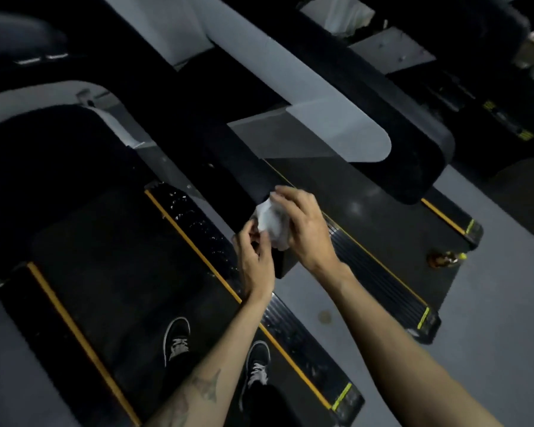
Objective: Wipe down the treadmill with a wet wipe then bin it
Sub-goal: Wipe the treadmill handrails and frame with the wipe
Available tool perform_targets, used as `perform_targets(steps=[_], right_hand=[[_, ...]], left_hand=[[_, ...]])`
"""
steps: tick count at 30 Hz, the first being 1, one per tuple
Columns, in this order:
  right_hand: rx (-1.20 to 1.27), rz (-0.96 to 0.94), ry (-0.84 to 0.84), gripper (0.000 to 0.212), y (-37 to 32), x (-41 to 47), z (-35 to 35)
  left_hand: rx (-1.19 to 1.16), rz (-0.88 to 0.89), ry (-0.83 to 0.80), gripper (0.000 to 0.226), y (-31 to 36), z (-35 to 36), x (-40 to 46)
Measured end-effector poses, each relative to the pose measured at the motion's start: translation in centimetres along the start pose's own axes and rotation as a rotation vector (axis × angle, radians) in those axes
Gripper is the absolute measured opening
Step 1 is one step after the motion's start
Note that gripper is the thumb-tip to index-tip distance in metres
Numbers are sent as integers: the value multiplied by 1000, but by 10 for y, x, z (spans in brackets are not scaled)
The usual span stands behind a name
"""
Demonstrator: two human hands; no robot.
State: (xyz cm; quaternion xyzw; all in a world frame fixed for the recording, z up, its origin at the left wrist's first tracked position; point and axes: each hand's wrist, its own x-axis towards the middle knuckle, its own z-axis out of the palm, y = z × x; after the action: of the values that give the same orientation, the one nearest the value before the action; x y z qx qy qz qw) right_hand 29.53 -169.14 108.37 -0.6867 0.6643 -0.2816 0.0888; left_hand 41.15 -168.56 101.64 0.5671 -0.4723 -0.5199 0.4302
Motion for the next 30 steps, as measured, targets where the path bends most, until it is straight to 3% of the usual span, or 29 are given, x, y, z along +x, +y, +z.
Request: perform_targets(steps=[6,12,16,20,25,30], right_hand=[[-34,-70,-124,64,10,29,-7],[-89,-204,-136,29,20,26,-5],[-58,-307,-183,22,14,20,-4],[-42,-274,-248,39,12,33,-8],[-98,-300,-91,32,19,45,15],[-115,-346,19,36,25,48,35]], left_hand=[[14,-106,92,49,-4,19,-6],[-23,-177,116,55,1,27,1],[-31,-197,163,65,-6,33,8],[55,-190,213,69,-15,38,4],[70,-81,336,61,-34,54,5],[-218,37,353,53,-42,66,-8]])
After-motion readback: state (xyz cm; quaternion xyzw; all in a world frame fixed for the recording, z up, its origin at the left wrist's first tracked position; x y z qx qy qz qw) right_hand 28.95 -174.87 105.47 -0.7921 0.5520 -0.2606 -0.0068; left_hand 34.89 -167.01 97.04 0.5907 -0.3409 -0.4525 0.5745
